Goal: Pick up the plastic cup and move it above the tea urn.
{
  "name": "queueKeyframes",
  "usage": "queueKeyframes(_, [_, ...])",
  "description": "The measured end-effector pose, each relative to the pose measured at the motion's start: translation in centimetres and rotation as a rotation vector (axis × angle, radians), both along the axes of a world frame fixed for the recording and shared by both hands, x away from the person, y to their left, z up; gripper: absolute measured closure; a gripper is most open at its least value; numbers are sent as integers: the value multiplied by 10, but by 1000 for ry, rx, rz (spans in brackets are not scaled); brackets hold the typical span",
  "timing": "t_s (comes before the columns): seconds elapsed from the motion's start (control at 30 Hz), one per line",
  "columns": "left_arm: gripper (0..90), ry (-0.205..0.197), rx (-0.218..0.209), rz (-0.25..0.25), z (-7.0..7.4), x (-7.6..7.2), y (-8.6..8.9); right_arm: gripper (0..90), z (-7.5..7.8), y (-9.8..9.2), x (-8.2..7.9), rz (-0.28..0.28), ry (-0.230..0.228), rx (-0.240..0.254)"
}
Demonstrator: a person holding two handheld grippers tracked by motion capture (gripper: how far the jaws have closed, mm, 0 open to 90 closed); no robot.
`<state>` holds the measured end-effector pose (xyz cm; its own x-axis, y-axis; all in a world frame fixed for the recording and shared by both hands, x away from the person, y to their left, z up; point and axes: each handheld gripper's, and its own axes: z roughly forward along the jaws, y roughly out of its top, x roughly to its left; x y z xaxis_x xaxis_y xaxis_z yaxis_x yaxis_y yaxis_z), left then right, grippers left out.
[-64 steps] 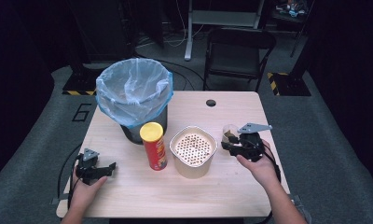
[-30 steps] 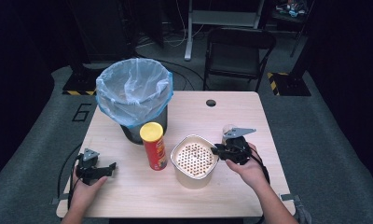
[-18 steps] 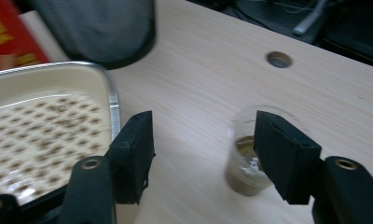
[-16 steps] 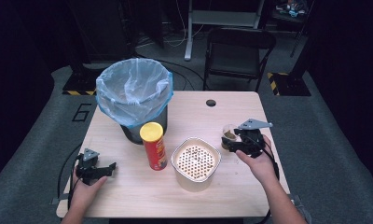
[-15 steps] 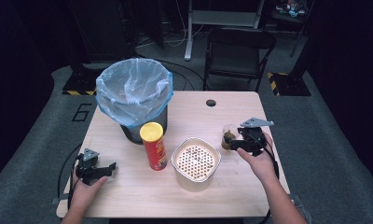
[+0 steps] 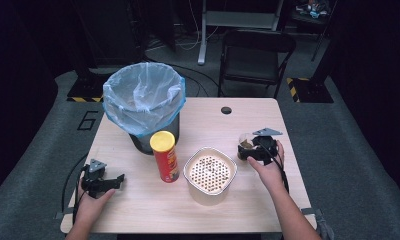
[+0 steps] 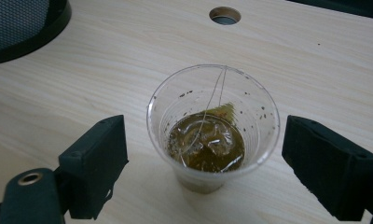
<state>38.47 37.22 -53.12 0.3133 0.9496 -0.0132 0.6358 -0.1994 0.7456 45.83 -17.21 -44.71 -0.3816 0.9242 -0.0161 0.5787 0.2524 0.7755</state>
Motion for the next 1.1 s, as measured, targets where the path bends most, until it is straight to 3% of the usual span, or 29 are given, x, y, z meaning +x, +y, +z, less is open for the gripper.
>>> queueKeyframes(0.27, [128,0,-1,0,0,0,0,138,-16,10,13,-60,24,-24])
queueKeyframes(0.37, [128,-4,0,-3,0,0,0,144,-22,14,16,-62,27,-57])
queueKeyframes(0.4, [128,-4,-1,-2,0,0,0,155,-26,17,19,-90,27,-55])
queueKeyframes(0.53, [128,-4,0,-3,0,0,0,174,-29,17,22,-91,35,-63])
queueKeyframes(0.6, [128,-3,0,-3,0,0,0,242,-30,16,24,-102,23,-52])
queueKeyframes(0.67, [128,-3,0,-3,0,0,0,246,-29,16,24,-104,17,-41])
queueKeyframes(0.87, [128,-2,1,-8,0,0,0,272,-27,7,23,-45,38,-7])
queueKeyframes(0.97, [128,-1,0,-8,0,0,0,278,-28,-1,18,13,27,7])
queueKeyframes(1.1, [128,-1,0,-8,0,0,0,281,-29,-7,8,64,3,-23])
